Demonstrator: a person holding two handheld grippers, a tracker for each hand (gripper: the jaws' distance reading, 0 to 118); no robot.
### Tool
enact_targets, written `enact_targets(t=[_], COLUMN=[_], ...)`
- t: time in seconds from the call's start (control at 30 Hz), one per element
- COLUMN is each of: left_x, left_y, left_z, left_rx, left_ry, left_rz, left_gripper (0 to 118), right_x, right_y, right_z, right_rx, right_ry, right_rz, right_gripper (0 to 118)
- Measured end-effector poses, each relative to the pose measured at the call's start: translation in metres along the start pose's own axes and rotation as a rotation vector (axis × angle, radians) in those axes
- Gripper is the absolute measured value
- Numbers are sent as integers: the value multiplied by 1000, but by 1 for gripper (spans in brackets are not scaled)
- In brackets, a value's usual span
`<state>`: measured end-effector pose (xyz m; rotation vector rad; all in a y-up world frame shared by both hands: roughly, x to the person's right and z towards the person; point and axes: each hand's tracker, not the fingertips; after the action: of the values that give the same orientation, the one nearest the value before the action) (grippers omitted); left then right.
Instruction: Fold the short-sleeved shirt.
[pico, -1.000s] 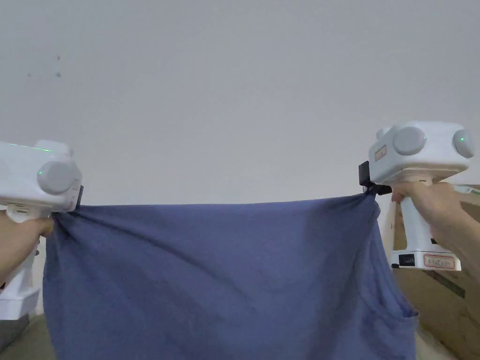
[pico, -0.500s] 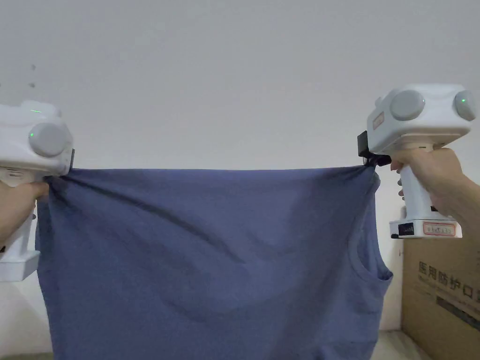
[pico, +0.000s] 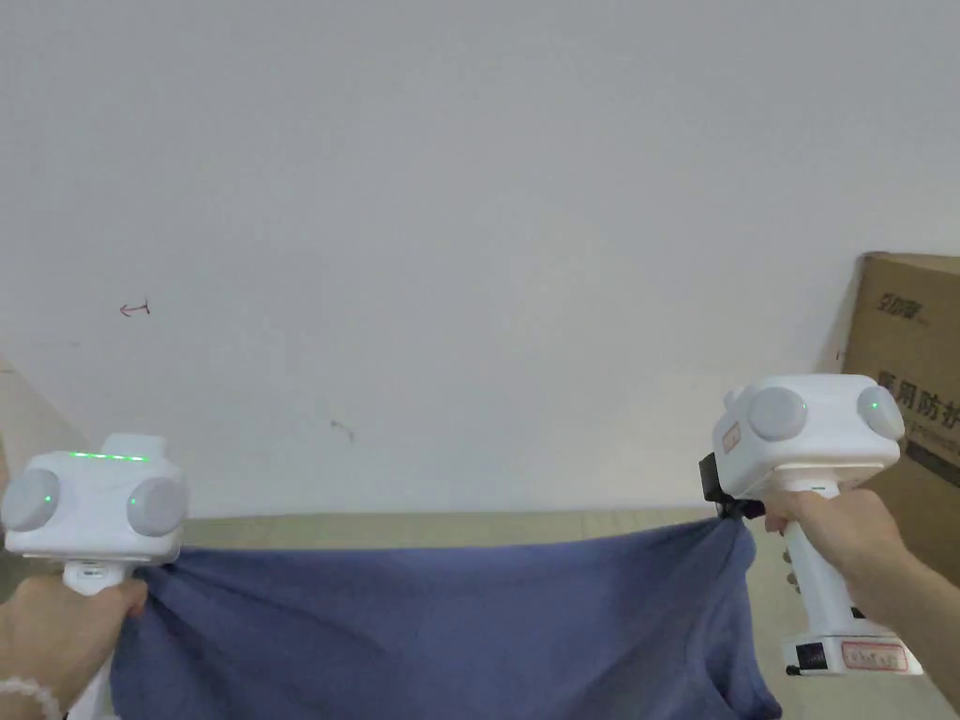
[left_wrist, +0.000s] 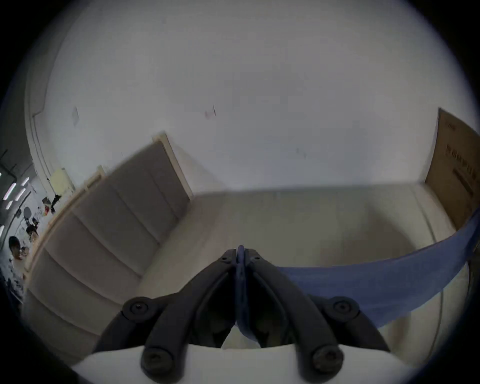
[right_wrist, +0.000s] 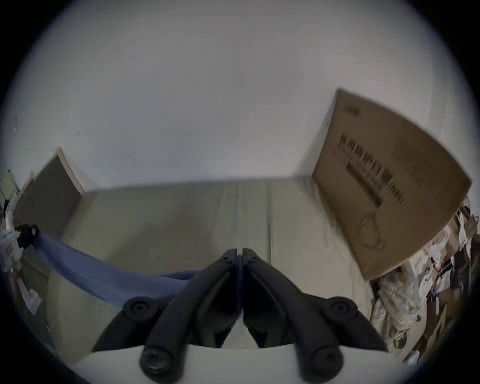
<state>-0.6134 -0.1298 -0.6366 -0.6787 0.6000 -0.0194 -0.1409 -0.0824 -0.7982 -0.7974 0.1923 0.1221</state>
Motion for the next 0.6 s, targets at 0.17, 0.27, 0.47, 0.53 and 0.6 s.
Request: enact_targets(t=[0.17,0.27,0.47,0.53,0.6], left_x=[3,-3,-26,-41,-56], left_y=[-71,-105,-155,-170,-187], left_z=[-61,-66,-33,-7,23], left_rx=[-164,-222,-239,-211,-209], left_ry=[-81,-97,-148,-176,-198], left_rz=[66,95,65,101,113], left_gripper=[4,4,4,4,4], right_x=[2,7,25,28,34], right_y=[-62,-92,-139,-162,-186], right_z=[-82,-97,-67,-40,-13], right_rx=[-184,-238,-254,-240,-215], right_ry=[-5,-14,43,62,72], right_rz=[10,-2,-53,-55,-44], right_gripper=[3,3,3,3,3])
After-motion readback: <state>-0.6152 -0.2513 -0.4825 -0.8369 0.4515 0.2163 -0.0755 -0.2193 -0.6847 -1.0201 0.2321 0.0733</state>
